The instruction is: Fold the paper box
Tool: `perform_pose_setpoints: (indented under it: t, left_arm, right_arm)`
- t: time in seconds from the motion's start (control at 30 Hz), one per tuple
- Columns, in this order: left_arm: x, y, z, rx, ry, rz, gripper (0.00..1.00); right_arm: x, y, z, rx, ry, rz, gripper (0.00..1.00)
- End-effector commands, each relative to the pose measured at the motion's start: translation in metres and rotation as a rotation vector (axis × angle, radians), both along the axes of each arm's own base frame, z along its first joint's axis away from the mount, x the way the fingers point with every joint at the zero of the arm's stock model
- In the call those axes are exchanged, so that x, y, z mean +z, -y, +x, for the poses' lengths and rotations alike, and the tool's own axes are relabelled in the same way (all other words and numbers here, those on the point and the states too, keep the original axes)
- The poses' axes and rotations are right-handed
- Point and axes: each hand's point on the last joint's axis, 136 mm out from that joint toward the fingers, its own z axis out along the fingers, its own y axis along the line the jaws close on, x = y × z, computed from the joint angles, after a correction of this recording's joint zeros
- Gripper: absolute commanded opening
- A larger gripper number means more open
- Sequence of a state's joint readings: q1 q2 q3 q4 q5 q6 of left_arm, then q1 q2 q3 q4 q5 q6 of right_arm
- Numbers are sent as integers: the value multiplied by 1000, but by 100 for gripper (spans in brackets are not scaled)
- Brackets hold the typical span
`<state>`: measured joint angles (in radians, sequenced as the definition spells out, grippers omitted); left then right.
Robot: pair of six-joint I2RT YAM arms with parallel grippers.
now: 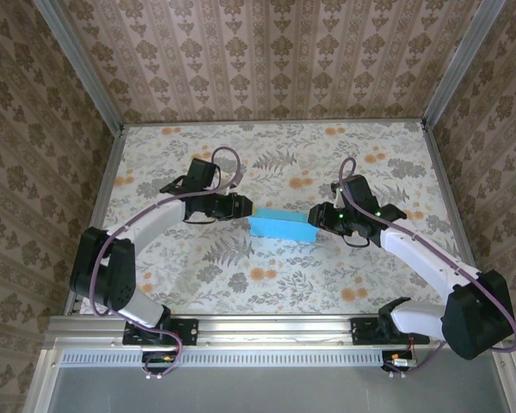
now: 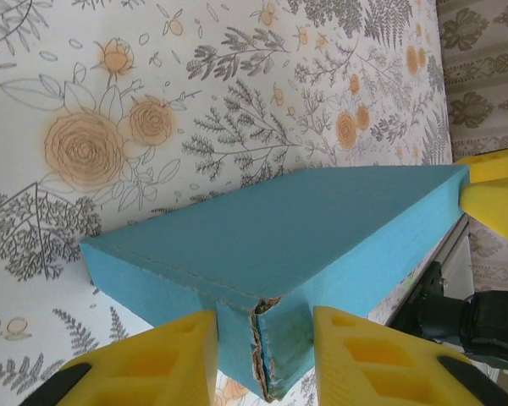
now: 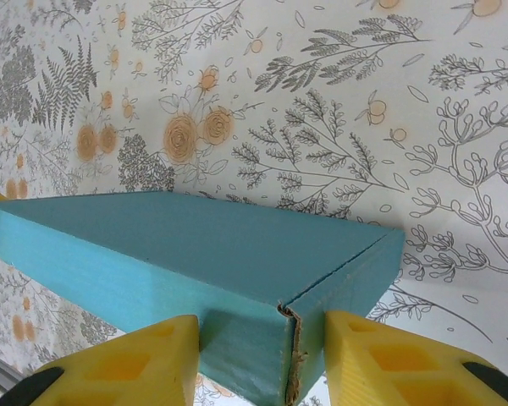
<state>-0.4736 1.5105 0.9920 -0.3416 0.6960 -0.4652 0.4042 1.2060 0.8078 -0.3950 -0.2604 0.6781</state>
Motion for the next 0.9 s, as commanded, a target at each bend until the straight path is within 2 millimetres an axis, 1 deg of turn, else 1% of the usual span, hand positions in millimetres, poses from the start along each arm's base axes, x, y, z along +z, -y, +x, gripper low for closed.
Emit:
perform_pose_setpoints:
  t: [0.0, 0.17, 0.3, 0.37, 0.4, 0.47, 0.57, 0.6, 0.63, 0.67, 0.7, 0.83, 0.87]
  left_arm:
    - [9, 7, -17, -22, 15, -32, 33]
    - [8, 13, -38, -42, 68, -29, 35]
    - [2, 12, -51, -24, 118, -14, 38]
    - [-1, 8, -57, -9, 135, -14, 41]
    - [-3, 5, -61, 0, 143, -16, 45]
    - [-4, 0, -66, 23, 153, -31, 49]
    - [-3, -8, -73, 49, 162, -46, 64]
    - [-1, -10, -75, 55, 170, -53, 73]
    - [0, -13, -77, 63, 176, -56, 85]
    - [-1, -15, -78, 71, 179, -54, 94]
    - [0, -18, -80, 77, 186, -53, 100]
    - [-3, -24, -82, 91, 190, -31, 100]
    - [-5, -24, -82, 93, 184, -27, 100]
  right_arm:
    - [-4, -9, -11, 69, 47, -12, 43]
    - [-3, -17, -21, 121, 134, -27, 42]
    - [-7, -18, -31, 144, 193, -40, 42]
    - [-8, -17, -37, 146, 209, -38, 45]
    - [-10, -15, -40, 141, 215, -37, 48]
    - [-9, -13, -45, 137, 231, -24, 54]
    - [-8, -8, -53, 123, 240, -10, 64]
    - [-8, -4, -54, 111, 236, -16, 67]
    - [-11, 0, -56, 97, 224, -33, 70]
    - [-13, 2, -58, 94, 212, -43, 74]
    - [-16, 4, -60, 92, 196, -49, 80]
    - [-26, 0, -63, 98, 143, -38, 98]
    - [-29, -2, -63, 100, 131, -33, 100]
